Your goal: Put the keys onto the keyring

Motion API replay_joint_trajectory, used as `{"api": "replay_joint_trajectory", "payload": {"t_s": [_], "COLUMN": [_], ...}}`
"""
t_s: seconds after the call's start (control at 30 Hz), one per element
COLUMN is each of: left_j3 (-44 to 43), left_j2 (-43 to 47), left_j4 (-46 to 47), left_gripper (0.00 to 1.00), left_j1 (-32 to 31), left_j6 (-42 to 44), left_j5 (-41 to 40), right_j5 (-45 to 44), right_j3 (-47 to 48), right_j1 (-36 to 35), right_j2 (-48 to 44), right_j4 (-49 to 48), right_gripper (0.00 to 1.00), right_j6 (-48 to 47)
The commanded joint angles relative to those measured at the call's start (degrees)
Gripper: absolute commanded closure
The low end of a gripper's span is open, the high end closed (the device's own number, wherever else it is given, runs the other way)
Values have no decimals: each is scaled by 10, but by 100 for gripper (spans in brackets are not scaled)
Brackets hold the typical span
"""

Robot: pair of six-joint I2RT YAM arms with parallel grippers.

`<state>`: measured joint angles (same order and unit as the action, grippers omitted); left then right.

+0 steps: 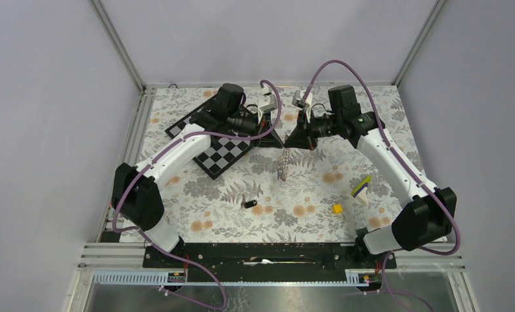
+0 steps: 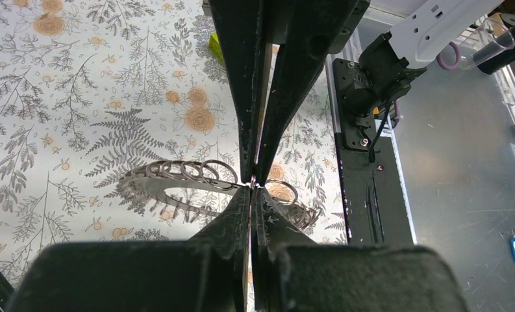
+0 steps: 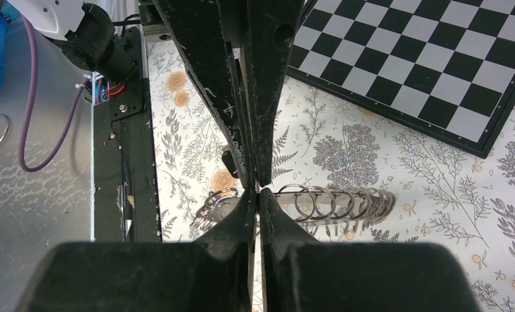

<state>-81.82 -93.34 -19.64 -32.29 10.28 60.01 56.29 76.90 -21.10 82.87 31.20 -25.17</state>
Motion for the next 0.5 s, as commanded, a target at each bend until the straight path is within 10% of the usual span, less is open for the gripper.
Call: {"api": "replay_joint_trajectory", "payload": {"t_s": [0.0,0.47], "left_j3": [-10,-138], "left_j2": [29,-3], "left_j4": [21,-206], "left_gripper": [100,100], "left_j1": [0,-3], "left_j6": [15,166], "left_j5": [23,-52], "right_j5": [-16,-10], "right_j3": [-11,1], "right_j1": [-5,-6], "right_j2": [-12,-6], "right_j4": [-24,-26], "right_gripper": [97,68], "right_j6": [2,1]}}
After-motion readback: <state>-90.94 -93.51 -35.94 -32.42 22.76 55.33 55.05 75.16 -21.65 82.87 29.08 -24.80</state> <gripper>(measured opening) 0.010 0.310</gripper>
